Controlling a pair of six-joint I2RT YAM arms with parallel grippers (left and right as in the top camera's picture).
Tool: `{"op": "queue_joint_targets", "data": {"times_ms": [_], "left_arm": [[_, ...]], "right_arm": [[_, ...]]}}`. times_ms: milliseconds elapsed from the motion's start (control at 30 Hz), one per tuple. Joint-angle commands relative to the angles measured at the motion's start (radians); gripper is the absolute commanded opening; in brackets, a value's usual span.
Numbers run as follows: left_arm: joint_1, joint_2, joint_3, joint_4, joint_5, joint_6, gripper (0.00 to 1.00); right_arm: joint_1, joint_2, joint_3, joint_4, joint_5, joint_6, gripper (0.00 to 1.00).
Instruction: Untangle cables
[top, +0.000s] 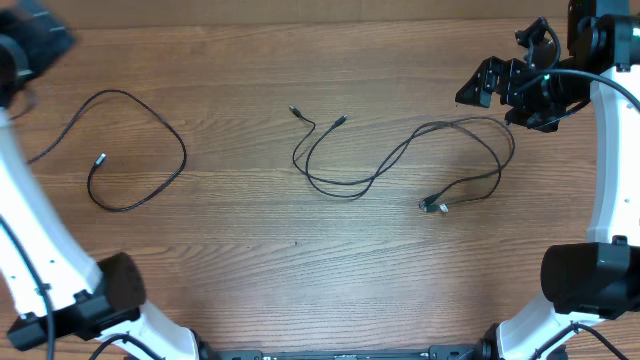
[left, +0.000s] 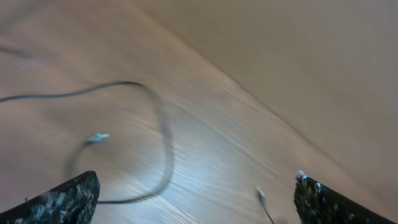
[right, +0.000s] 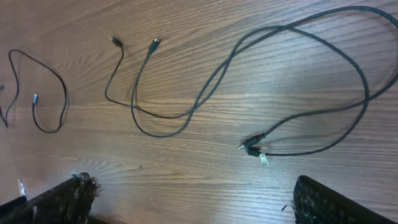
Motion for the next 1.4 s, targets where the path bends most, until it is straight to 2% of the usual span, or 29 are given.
{"op": "queue_joint_targets", "data": {"times_ms": [0, 200, 367, 500, 567, 767, 967, 1167, 1267, 1367], "left_arm": [[-0.177, 0.027, 0.0, -0.006, 0.101, 0.054, 0.99], [-0.432, 0.106, 0.0, -0.005, 0.099, 0.053, 1.0], [-0.557, 0.214, 0.0, 0.001, 0.109, 0.053, 0.97], [-0.653, 0.35, 0.0, 0.014, 0.18, 0.077, 0.97], [-0.678, 0.397, 0.0, 0.022, 0.208, 0.107, 1.0], [-0.724, 0.521, 0.0, 0.075, 0.226, 0.114, 1.0], [-0.737, 0.62, 0.0, 0.178, 0.345, 0.114, 0.98], [-0.768, 0.649, 0.0, 0.228, 0.344, 0.114, 0.97], [-0.79, 0.666, -0.002, 0.236, 0.252, 0.095, 0.96], [-0.796, 0.689, -0.002, 0.246, 0.223, 0.061, 0.89]], "right_arm": [[0.006, 0.002, -0.003, 0.022, -0.002, 0.006, 1.0], [0.006, 0.002, -0.003, 0.055, -0.002, 0.037, 1.0], [0.006, 0.002, -0.003, 0.056, -0.001, 0.036, 1.0], [0.006, 0.002, -0.003, 0.057, -0.002, 0.035, 1.0], [0.006, 0.002, -0.003, 0.055, -0.001, 0.027, 1.0], [0.006, 0.002, -0.003, 0.055, 0.006, 0.025, 1.0], [0.006, 0.002, -0.003, 0.053, 0.006, 0.025, 1.0], [0.006, 0.002, -0.003, 0.05, 0.006, 0.025, 1.0], [0.006, 0.002, -0.003, 0.035, 0.006, 0.025, 1.0], [0.006, 0.002, -0.003, 0.038, 0.006, 0.025, 1.0]]}}
